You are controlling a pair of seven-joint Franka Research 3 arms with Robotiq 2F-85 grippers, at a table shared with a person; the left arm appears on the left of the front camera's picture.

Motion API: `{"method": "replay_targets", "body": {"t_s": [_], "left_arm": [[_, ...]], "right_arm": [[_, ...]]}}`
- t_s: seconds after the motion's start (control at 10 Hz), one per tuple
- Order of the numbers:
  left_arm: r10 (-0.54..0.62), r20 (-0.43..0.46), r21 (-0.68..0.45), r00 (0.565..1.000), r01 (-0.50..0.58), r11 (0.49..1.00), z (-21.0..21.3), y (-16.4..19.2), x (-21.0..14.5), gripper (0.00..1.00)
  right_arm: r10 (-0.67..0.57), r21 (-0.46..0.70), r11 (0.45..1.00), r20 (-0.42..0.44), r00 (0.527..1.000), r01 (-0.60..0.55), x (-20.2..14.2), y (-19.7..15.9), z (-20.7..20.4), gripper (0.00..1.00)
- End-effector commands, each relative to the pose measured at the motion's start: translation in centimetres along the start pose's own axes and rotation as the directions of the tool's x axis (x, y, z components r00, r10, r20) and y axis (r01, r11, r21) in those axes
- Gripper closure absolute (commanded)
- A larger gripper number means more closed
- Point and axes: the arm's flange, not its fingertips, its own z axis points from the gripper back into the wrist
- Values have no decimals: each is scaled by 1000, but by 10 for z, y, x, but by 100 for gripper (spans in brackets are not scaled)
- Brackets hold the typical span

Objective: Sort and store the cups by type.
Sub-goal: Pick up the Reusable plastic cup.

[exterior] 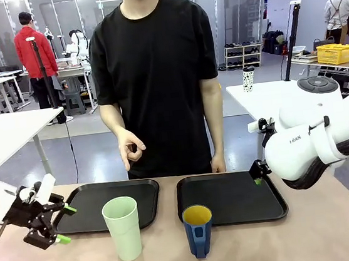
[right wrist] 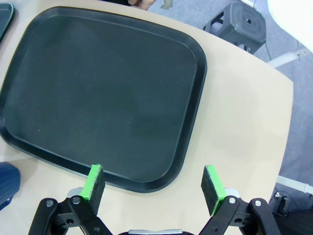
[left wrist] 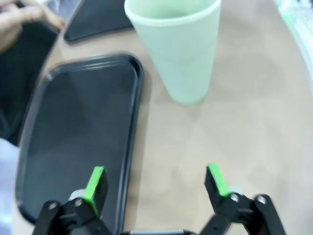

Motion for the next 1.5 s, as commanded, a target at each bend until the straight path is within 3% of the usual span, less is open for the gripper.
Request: {"method": "replay_targets", "body": {"t_s": [0.0, 0.1, 0.6, 0.9, 1.0, 1.4], "left_arm": [[26, 176, -35, 984, -20, 999, -22, 11, -32, 0], [47, 270, -52, 962, -34, 998, -27, 11, -34, 0], [139, 451, -140, 881, -84, 987, -44, 16, -45, 0], [195, 472, -131, 860, -150, 980, -46, 21, -49, 0], [160, 439, -164, 884, -96, 982, -45, 11, -47, 0], [171, 446, -159, 879, -110, 981, -47, 12, -49, 0]], "right_arm": [[10, 0, 1000, 4, 1000, -10, -1, 0, 2, 0], [10, 0, 1000, 4, 1000, -10, -1, 0, 2, 0], [10, 0, 1000, 4, 1000, -10, -1, 0, 2, 0], [10, 0, 1000, 4, 1000, -10, -1, 0, 2, 0], [10, 0, 1000, 4, 1000, -10, -1, 0, 2, 0], [10, 0, 1000, 4, 1000, -10, -1, 0, 2, 0]]}}
